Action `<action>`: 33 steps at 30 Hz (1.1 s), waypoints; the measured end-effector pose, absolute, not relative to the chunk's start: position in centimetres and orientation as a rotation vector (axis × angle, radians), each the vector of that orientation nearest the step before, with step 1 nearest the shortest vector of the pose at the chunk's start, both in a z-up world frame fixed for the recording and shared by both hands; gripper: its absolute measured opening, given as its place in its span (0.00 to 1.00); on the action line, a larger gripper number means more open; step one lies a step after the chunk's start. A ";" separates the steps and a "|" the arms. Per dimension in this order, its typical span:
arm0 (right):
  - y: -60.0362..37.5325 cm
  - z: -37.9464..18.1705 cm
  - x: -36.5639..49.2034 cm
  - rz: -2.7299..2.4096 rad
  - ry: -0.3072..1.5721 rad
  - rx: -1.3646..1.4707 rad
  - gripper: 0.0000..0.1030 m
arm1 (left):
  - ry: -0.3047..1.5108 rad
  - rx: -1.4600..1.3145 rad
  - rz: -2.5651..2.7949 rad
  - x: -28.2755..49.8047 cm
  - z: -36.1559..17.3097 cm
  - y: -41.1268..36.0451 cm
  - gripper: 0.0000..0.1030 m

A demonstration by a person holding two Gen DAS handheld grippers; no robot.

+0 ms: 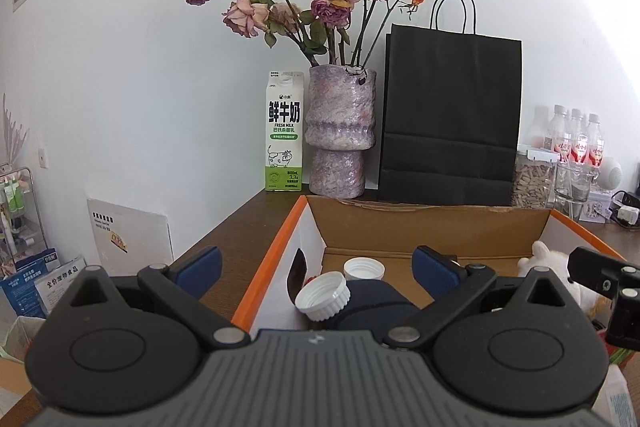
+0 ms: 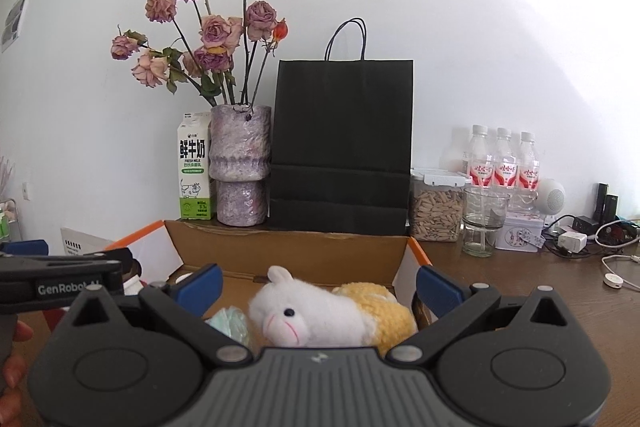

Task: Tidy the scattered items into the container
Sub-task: 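Move both grippers back out of the box toward the white jug and red rose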

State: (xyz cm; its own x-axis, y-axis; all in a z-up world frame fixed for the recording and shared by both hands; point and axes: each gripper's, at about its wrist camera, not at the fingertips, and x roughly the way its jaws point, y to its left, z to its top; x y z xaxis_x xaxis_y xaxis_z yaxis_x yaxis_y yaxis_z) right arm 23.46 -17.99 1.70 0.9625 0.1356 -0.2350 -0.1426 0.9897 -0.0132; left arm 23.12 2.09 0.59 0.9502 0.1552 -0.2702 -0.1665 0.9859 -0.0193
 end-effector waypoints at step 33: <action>-19.2 0.5 12.8 0.155 0.139 0.032 1.00 | 0.307 -0.037 0.264 15.0 -0.9 4.2 1.00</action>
State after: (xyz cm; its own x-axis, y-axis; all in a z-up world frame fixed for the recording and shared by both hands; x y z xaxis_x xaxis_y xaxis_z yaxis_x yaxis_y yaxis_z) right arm 12.83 -19.24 0.54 0.9783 0.1563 -0.1358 -0.1519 0.9875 0.0421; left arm 15.02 4.24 -0.93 0.9191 0.2515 -0.3034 -0.2626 0.9649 0.0041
